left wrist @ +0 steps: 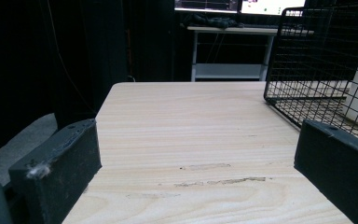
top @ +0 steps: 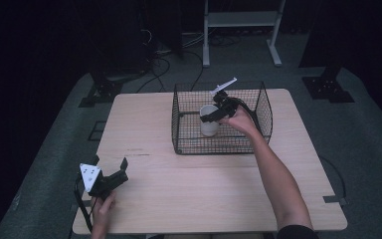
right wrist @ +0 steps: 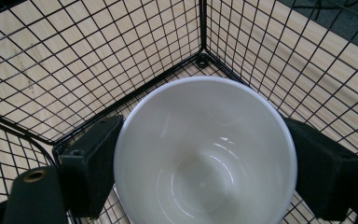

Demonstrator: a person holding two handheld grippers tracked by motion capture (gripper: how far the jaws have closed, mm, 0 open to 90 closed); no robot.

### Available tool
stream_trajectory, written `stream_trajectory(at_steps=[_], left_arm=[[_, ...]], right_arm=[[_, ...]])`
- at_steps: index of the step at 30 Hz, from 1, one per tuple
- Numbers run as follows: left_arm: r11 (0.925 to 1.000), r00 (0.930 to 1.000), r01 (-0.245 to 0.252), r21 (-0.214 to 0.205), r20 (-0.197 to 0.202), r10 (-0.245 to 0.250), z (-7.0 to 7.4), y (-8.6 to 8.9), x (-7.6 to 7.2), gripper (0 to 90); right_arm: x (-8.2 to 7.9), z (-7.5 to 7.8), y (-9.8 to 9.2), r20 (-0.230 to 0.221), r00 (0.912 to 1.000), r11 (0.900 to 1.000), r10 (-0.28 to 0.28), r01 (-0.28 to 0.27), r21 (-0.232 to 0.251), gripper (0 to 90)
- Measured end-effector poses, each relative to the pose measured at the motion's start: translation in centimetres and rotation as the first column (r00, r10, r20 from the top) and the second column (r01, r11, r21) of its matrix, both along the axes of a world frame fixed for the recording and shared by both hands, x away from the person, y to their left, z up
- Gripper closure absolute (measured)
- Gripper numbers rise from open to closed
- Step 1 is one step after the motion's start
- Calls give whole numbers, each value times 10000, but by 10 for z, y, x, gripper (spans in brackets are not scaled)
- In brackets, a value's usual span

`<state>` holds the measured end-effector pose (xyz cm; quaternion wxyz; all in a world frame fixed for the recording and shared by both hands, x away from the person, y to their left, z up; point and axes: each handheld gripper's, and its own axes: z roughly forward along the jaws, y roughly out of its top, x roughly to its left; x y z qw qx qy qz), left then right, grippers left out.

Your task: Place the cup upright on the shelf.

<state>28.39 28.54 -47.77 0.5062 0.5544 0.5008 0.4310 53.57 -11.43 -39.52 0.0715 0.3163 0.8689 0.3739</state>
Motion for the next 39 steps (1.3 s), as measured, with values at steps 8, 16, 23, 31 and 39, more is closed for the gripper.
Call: stream_trajectory(at_steps=[8, 16, 23, 31, 39], left_arm=[[10000, 10000, -14, -67, -27, 14, 0, 1, 0, 0], [10000, 10000, -8, -9, -31, 7, 0, 1, 0, 0], [10000, 10000, -16, -7, -43, 16, 0, 1, 0, 0], [10000, 10000, -2, -8, -30, 2, 0, 0, 0, 0], [10000, 10000, 12, -6, -24, -12, 0, 0, 0, 0]], right_arm=[[-6, 8, -3, 189, 9998, 9996, 23, -28, 269, 154], [-13, 26, -12, 480, 9988, 9957, -64, 19, 930, 153], [-21, 37, -19, 603, 9981, 9922, -114, 38, 1242, 154], [-26, 42, -26, 605, 9980, 9908, -172, 89, 1351, 154], [-34, 42, -33, 667, 9975, 9930, -228, 149, 1174, 159]])
